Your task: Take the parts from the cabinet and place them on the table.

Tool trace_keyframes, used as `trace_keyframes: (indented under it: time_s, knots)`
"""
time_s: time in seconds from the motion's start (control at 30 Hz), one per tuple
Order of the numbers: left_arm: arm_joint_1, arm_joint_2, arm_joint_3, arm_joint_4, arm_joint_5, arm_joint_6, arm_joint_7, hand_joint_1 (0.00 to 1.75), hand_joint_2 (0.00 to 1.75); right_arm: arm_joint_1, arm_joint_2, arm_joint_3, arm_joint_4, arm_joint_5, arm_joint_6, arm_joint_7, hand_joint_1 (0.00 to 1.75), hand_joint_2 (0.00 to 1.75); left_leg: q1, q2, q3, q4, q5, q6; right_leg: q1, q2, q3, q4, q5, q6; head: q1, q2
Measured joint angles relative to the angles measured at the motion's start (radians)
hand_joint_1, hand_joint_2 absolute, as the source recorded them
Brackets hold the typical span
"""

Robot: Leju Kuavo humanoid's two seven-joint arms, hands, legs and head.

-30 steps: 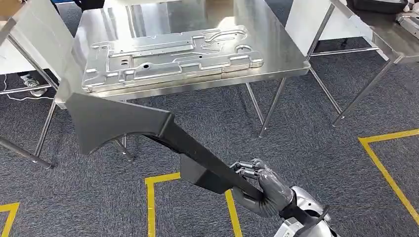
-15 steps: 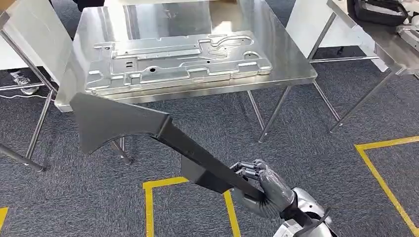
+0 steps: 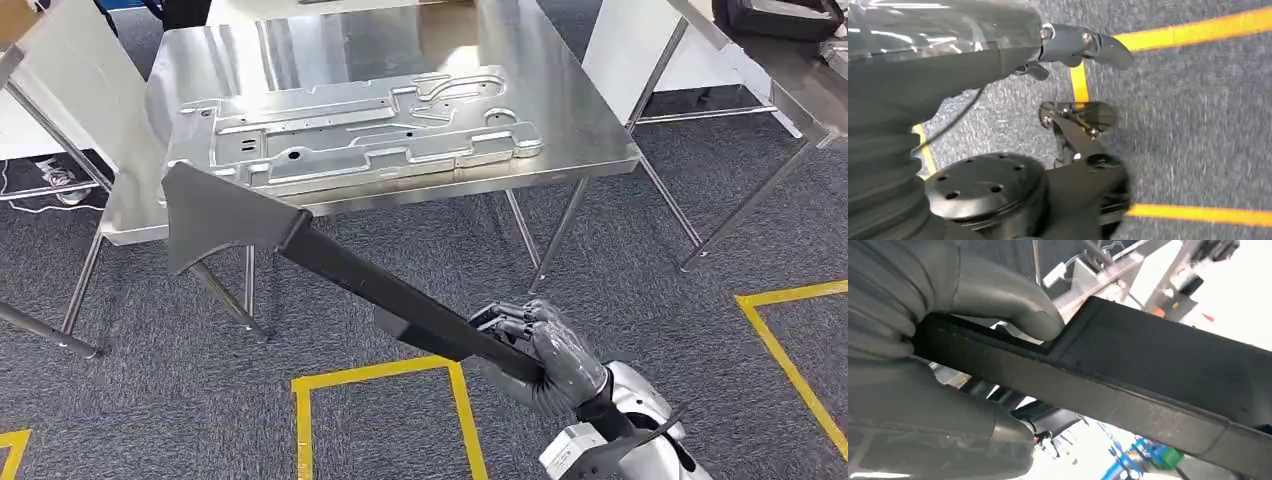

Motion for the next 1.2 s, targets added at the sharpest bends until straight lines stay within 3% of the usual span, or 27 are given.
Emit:
trace_keyframes:
  time_s: [0.03,0.07,0.1,0.13,0.2,0.23,0.27,0.37,0.43,0.47,0.53,0.57,0.6,0.63,0.7,0.73,0.77,0.87,0.93,0.97,1.03,1.07,1.1,1.13,1.2]
  knots:
    - [0.0,-0.001,0.0,0.0,0.0,0.0,-0.001,0.0,1.75,-0.001,0.0,0.0,0.0,0.003,0.0,0.002,1.75,1.75,0.0,0.0,-0.042,0.078,-0.027,0.0,0.001,0.0,0.004,0.0,-0.004,-0.002,0.0,0.0]
    - [0.001,-0.001,0.0,0.001,0.0,0.0,-0.001,0.0,1.75,0.0,0.0,0.0,0.0,0.007,0.0,0.003,1.75,1.75,0.0,0.0,-0.078,0.136,-0.036,0.0,0.003,0.0,0.009,0.0,-0.008,-0.003,0.0,0.0]
    - [0.002,-0.001,0.0,0.001,0.0,0.0,-0.001,0.0,1.75,0.0,-0.001,0.0,0.0,0.01,0.0,0.005,1.75,1.75,0.0,0.0,-0.089,0.143,-0.023,0.0,0.003,0.001,0.015,0.0,-0.012,-0.003,0.0,0.0]
    - [0.001,-0.001,0.0,0.001,0.0,0.0,-0.001,0.0,1.75,0.0,-0.002,0.0,0.0,0.011,0.0,0.006,1.75,1.75,0.0,0.0,-0.078,0.1,0.017,0.0,0.003,0.002,0.023,0.0,-0.018,-0.001,0.0,0.0]
    - [0.001,-0.001,0.0,0.001,-0.001,-0.001,-0.002,0.0,1.75,0.0,-0.003,0.0,-0.003,0.014,0.0,0.009,1.75,1.75,0.001,0.001,-0.013,-0.071,0.126,0.003,0.002,0.003,0.045,0.0,-0.031,0.006,0.0,0.0]
    - [0.001,-0.002,0.0,0.001,-0.001,-0.001,-0.002,0.0,1.75,0.0,-0.003,0.0,-0.004,0.017,0.0,0.01,1.75,1.75,0.0,0.002,0.01,-0.125,0.14,0.006,0.002,0.003,0.047,0.0,-0.038,0.011,0.0,0.0]
    - [0.0,-0.005,0.0,0.002,-0.002,-0.001,-0.002,0.0,1.75,-0.001,-0.005,0.0,-0.006,0.018,-0.002,0.011,1.75,1.75,-0.001,0.0,0.014,-0.146,0.132,0.007,0.012,0.003,0.043,0.008,-0.042,0.017,0.0,0.0]
    - [0.004,-0.007,0.0,0.003,-0.006,0.0,0.002,0.0,1.75,0.003,-0.007,0.0,-0.014,0.025,-0.007,0.013,1.75,1.75,-0.008,-0.002,0.006,-0.141,0.128,0.023,0.007,0.003,0.044,-0.005,-0.04,0.027,0.0,0.0]
    - [0.003,-0.008,0.0,0.003,-0.006,0.0,0.004,0.0,1.75,0.006,-0.008,-0.001,-0.022,0.032,-0.011,0.018,1.75,1.75,0.001,-0.001,0.017,-0.152,0.128,0.035,0.006,0.002,0.044,0.01,-0.055,0.035,0.0,0.0]
    - [0.0,-0.008,0.0,0.003,-0.006,0.0,0.004,0.0,1.75,0.006,-0.01,-0.002,-0.025,0.033,-0.015,0.017,1.75,1.75,0.002,0.0,0.02,-0.153,0.126,0.04,0.006,0.002,0.02,0.057,-0.081,0.037,0.0,0.0]
    - [0.0,-0.008,0.0,0.003,-0.006,0.0,0.007,0.0,1.75,0.013,-0.011,-0.001,-0.026,0.039,-0.019,0.02,1.75,1.75,0.002,0.001,0.023,-0.153,0.121,0.046,0.004,0.002,-0.075,0.222,-0.144,0.039,0.0,0.0]
    - [0.0,-0.008,0.0,0.003,-0.006,0.0,0.008,0.0,1.75,0.021,-0.012,-0.001,-0.027,0.04,-0.02,0.019,1.75,1.75,0.002,0.001,0.024,-0.153,0.118,0.048,0.004,0.002,-0.118,0.288,-0.156,0.039,0.0,0.0]
    - [0.001,-0.008,0.0,0.003,-0.006,0.0,0.009,0.0,1.75,0.026,-0.013,-0.001,-0.027,0.043,-0.021,0.02,1.75,1.75,0.002,0.0,0.027,-0.153,0.115,0.048,0.003,0.002,-0.137,0.304,-0.144,0.04,0.0,0.0]
    - [0.002,-0.008,0.0,0.003,-0.006,0.0,0.011,0.0,1.75,0.029,-0.014,-0.001,-0.027,0.044,-0.021,0.02,1.75,1.75,0.002,-0.002,0.032,-0.153,0.112,0.048,0.003,0.002,-0.132,0.275,-0.107,0.039,0.0,0.0]
    - [0.002,-0.008,0.0,0.003,-0.006,0.0,0.014,0.0,1.75,0.03,-0.015,-0.002,-0.031,0.044,-0.021,0.02,1.75,1.75,0.002,-0.005,0.047,-0.153,0.102,0.044,0.004,0.002,-0.071,0.115,-0.002,0.036,0.0,0.0]
    - [0.002,-0.008,0.0,0.003,-0.006,0.0,0.015,0.0,1.75,0.031,-0.016,-0.002,-0.034,0.044,-0.022,0.02,1.75,1.75,0.002,-0.005,0.053,-0.153,0.097,0.04,0.005,0.002,-0.037,0.03,0.037,0.033,0.0,0.0]
    - [0.001,-0.008,0.0,0.003,-0.007,0.0,0.018,0.0,1.75,0.032,-0.016,-0.002,-0.034,0.044,-0.022,0.02,1.75,1.75,-0.005,-0.006,0.053,-0.151,0.092,0.033,0.011,0.002,-0.027,0.016,0.02,0.031,0.0,0.0]
    - [0.002,-0.009,0.0,0.003,-0.007,0.0,0.022,0.0,1.75,0.049,-0.018,-0.007,-0.04,0.045,-0.024,0.022,1.75,1.75,-0.002,-0.005,0.057,-0.163,0.091,0.021,0.015,0.005,-0.023,0.007,0.01,0.022,0.001,0.0]
    - [0.001,-0.009,0.0,0.003,-0.008,0.0,0.025,0.0,1.75,0.056,-0.018,-0.008,-0.046,0.047,-0.024,0.024,1.75,1.75,-0.002,-0.002,0.066,-0.159,0.084,0.009,0.003,0.005,-0.006,-0.008,0.011,0.013,0.001,0.0]
    - [0.001,-0.009,0.0,0.003,-0.008,0.0,0.025,0.0,1.75,0.059,-0.018,-0.008,-0.049,0.047,-0.026,0.024,1.75,1.75,-0.005,0.0,0.052,-0.12,0.062,0.008,0.002,0.004,0.001,-0.01,0.007,0.005,0.0,0.0]
    - [0.004,-0.011,0.0,0.003,-0.011,0.0,0.029,0.0,1.75,0.069,-0.018,-0.008,-0.05,0.051,-0.027,0.031,1.75,1.75,-0.002,0.0,-0.031,0.046,-0.011,0.007,0.003,0.002,0.012,-0.01,-0.002,-0.004,0.0,0.0]
    - [0.007,-0.012,0.0,0.003,-0.011,0.0,0.033,0.0,1.75,0.076,-0.018,-0.007,-0.05,0.051,-0.028,0.032,1.75,1.75,-0.002,0.0,-0.074,0.124,-0.031,0.006,0.003,0.002,0.017,-0.01,-0.007,-0.005,0.0,0.0]
    - [0.008,-0.013,0.0,0.004,-0.012,0.0,0.036,0.0,1.75,0.082,-0.018,-0.007,-0.05,0.052,-0.029,0.033,1.75,1.75,-0.002,0.0,-0.099,0.158,-0.027,0.005,0.003,0.003,0.023,-0.01,-0.012,-0.004,0.0,0.0]
    - [0.009,-0.013,0.0,0.004,-0.012,0.0,0.036,0.0,1.75,0.085,-0.018,-0.007,-0.05,0.053,-0.029,0.033,1.75,1.75,-0.001,0.0,-0.098,0.141,-0.002,0.005,0.003,0.003,0.031,-0.01,-0.017,-0.003,0.0,0.0]
    - [0.008,-0.012,0.0,0.004,-0.011,0.004,0.039,0.0,1.75,0.089,-0.016,-0.007,-0.05,0.057,-0.029,0.035,1.75,1.75,0.002,0.0,-0.04,-0.016,0.104,0.005,0.0,0.006,0.054,-0.009,-0.032,0.005,0.0,0.0]
